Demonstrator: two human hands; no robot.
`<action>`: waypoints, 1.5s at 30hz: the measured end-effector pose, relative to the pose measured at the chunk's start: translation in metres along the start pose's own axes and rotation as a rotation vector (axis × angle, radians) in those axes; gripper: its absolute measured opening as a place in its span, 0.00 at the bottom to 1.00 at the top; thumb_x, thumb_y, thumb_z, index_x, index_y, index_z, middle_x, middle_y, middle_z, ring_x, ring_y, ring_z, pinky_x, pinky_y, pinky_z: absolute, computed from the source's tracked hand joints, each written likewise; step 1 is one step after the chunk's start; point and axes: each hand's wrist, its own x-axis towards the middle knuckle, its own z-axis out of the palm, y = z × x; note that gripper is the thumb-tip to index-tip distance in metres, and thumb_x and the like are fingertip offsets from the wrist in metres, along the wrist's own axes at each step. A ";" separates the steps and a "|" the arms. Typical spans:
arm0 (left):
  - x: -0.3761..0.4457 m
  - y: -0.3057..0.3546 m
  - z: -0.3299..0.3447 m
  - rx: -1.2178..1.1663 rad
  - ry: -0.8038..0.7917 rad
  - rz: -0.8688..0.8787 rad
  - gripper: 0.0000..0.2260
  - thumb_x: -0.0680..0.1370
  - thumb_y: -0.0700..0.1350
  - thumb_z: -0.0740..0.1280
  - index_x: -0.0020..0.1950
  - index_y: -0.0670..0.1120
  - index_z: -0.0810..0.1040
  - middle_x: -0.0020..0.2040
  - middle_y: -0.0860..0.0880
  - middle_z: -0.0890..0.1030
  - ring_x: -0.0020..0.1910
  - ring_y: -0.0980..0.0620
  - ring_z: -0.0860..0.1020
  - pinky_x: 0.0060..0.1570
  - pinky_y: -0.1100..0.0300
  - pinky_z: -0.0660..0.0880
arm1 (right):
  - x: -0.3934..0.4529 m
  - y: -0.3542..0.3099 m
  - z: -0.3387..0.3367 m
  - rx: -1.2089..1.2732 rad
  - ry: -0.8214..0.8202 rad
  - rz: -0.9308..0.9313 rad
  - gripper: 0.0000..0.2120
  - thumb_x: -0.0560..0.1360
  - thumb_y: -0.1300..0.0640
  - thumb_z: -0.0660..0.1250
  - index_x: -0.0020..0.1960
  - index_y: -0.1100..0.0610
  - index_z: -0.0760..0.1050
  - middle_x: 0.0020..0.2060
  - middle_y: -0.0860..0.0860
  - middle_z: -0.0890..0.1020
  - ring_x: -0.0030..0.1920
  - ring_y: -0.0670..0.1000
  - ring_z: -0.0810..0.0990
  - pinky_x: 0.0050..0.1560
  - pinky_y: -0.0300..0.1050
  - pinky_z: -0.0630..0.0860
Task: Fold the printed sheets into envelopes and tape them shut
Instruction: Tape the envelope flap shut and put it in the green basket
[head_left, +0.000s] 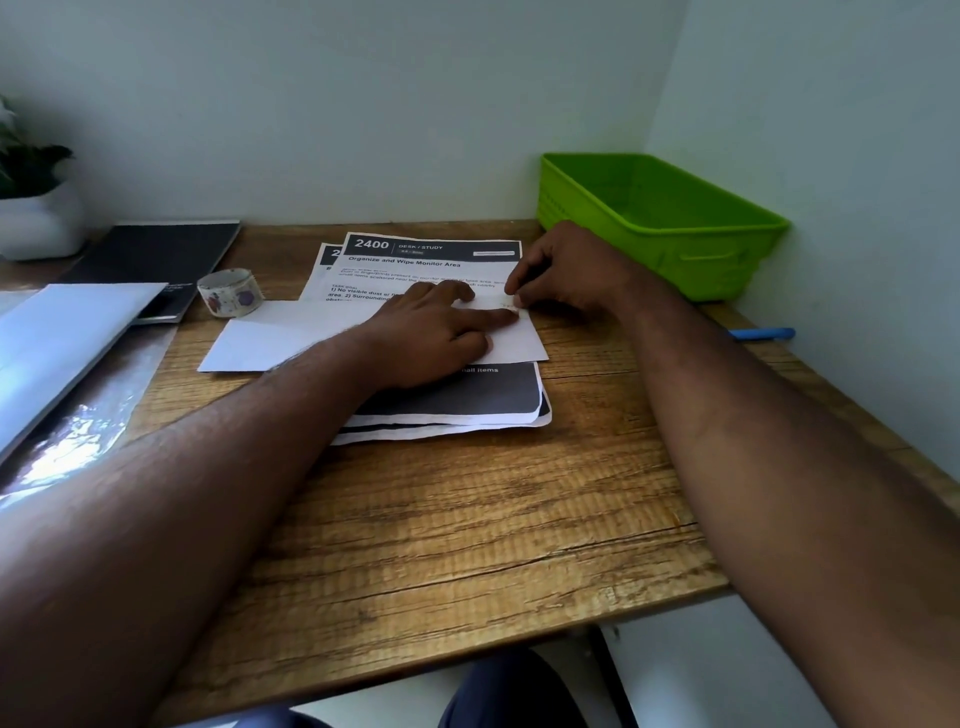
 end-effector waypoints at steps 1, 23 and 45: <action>0.000 0.000 0.000 0.002 -0.002 0.002 0.20 0.82 0.55 0.53 0.73 0.70 0.57 0.77 0.49 0.58 0.75 0.45 0.56 0.72 0.49 0.53 | 0.000 0.000 0.000 0.003 0.000 0.004 0.11 0.66 0.64 0.76 0.48 0.57 0.84 0.36 0.49 0.83 0.36 0.43 0.78 0.38 0.35 0.73; 0.008 -0.004 0.003 0.037 0.005 -0.018 0.25 0.82 0.58 0.54 0.78 0.55 0.56 0.78 0.51 0.58 0.75 0.47 0.57 0.71 0.51 0.56 | 0.002 0.013 0.009 0.145 0.041 0.042 0.13 0.67 0.55 0.77 0.49 0.55 0.81 0.38 0.48 0.77 0.38 0.46 0.74 0.41 0.40 0.72; 0.006 -0.001 0.001 0.048 -0.066 -0.070 0.29 0.81 0.63 0.50 0.79 0.54 0.49 0.80 0.53 0.50 0.78 0.50 0.49 0.75 0.48 0.47 | 0.007 0.004 0.028 0.137 0.111 0.047 0.07 0.68 0.58 0.76 0.41 0.62 0.81 0.37 0.53 0.81 0.37 0.46 0.77 0.39 0.41 0.73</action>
